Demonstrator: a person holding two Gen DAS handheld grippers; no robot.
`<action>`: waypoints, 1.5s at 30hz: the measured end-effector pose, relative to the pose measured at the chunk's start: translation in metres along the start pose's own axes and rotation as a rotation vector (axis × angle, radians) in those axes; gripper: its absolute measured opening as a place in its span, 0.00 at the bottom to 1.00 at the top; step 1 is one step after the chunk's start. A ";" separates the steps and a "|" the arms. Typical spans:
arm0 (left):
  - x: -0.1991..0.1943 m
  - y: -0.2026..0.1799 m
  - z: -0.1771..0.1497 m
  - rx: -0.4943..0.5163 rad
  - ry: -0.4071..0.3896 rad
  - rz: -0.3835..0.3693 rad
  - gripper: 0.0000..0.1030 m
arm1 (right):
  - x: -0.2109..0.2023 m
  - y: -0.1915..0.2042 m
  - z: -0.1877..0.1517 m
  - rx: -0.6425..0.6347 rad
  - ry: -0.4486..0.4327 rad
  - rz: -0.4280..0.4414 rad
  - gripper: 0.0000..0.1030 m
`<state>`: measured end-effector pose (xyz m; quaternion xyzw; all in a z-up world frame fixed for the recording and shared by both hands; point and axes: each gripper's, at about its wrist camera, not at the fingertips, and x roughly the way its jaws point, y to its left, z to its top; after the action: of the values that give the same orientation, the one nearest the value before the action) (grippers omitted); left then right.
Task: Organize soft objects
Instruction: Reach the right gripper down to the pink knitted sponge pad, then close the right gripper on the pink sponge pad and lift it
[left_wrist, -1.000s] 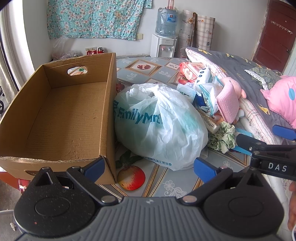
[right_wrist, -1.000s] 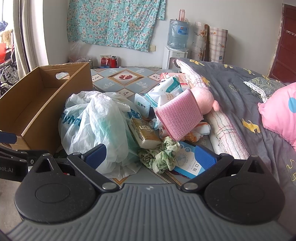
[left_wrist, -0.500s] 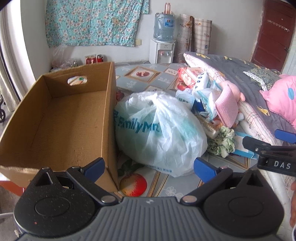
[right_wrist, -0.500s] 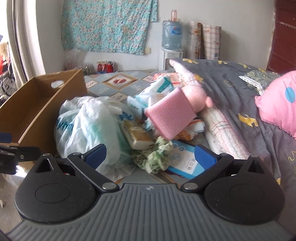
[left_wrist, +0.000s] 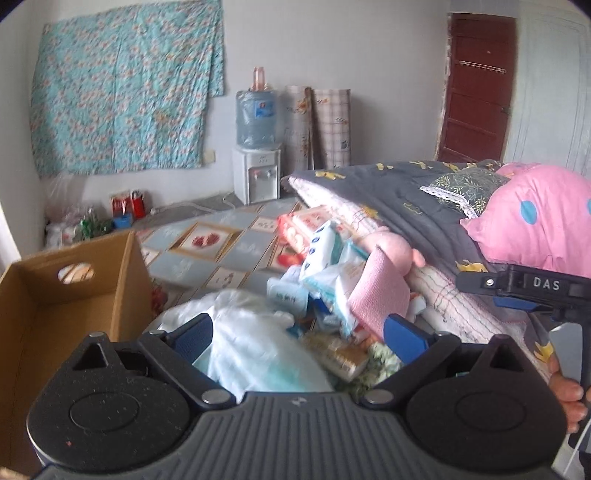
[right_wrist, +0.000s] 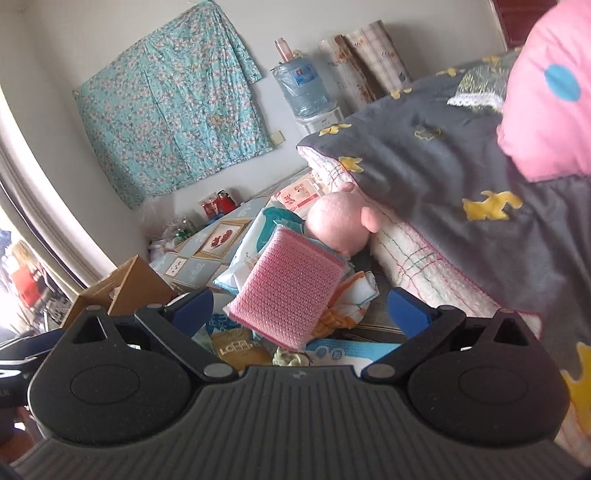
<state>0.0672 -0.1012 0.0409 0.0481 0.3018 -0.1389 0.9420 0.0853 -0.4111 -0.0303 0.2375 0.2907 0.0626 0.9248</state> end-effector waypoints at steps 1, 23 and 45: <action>0.008 -0.007 0.003 0.026 -0.010 0.000 0.93 | 0.011 -0.004 0.002 0.022 0.019 0.015 0.93; 0.155 -0.077 0.025 0.221 0.182 -0.104 0.39 | 0.170 -0.072 0.002 0.392 0.222 0.156 0.71; 0.149 -0.072 0.023 0.169 0.216 -0.162 0.61 | 0.132 -0.053 0.008 0.312 0.109 0.170 0.19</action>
<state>0.1752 -0.2091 -0.0277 0.1173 0.3915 -0.2334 0.8823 0.1974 -0.4274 -0.1166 0.3978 0.3254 0.1074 0.8511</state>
